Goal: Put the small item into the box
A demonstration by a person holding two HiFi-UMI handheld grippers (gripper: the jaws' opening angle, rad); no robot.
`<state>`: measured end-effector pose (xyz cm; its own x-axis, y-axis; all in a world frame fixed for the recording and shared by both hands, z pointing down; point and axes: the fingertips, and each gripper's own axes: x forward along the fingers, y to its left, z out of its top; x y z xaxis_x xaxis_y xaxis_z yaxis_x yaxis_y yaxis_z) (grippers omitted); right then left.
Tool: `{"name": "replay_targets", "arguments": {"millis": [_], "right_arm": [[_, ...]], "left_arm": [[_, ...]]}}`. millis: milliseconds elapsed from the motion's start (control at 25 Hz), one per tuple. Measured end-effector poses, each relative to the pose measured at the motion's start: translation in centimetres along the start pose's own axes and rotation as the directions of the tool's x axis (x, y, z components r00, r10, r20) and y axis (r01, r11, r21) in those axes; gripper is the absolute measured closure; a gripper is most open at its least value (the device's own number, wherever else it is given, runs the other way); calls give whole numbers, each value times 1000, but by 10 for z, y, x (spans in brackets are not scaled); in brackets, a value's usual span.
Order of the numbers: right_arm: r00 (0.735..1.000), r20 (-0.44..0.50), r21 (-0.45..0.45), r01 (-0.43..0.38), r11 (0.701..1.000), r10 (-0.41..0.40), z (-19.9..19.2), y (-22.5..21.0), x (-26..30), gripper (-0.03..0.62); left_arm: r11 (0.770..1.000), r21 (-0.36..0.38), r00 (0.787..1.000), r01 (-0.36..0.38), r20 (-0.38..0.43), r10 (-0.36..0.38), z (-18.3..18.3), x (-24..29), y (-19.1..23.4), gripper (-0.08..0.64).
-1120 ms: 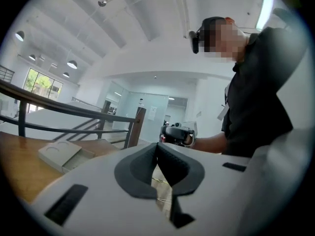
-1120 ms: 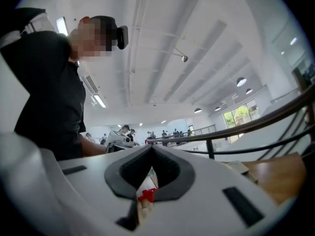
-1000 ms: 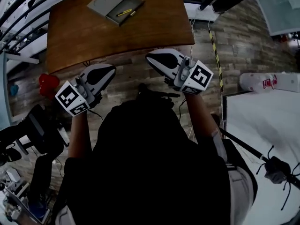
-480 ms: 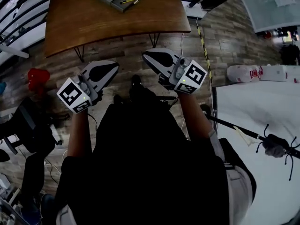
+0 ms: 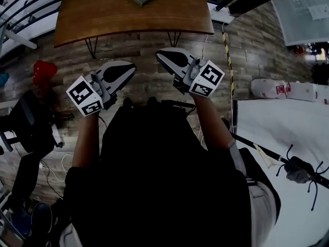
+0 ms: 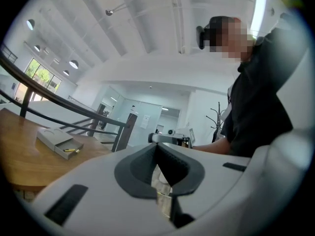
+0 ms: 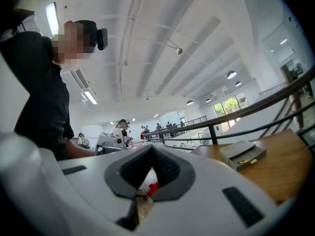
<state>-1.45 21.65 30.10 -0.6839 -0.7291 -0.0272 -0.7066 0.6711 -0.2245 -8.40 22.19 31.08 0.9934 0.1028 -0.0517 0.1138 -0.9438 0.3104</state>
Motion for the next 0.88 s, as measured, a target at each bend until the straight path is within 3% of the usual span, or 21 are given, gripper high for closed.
{"name": "replay_targets", "arguments": {"millis": [160, 440, 880], "right_arm": [[1000, 23, 22, -14, 1000, 13, 3, -3, -20, 581], [999, 49, 42, -1, 999, -1, 1, -14, -65, 581], [998, 61, 41, 15, 999, -18, 4, -37, -113, 581]], "left_arm": [[997, -71, 998, -19, 56, 23, 7, 8, -5, 545], [999, -26, 999, -37, -26, 37, -1, 44, -20, 545], [999, -27, 999, -20, -49, 18, -2, 92, -30, 545]]}}
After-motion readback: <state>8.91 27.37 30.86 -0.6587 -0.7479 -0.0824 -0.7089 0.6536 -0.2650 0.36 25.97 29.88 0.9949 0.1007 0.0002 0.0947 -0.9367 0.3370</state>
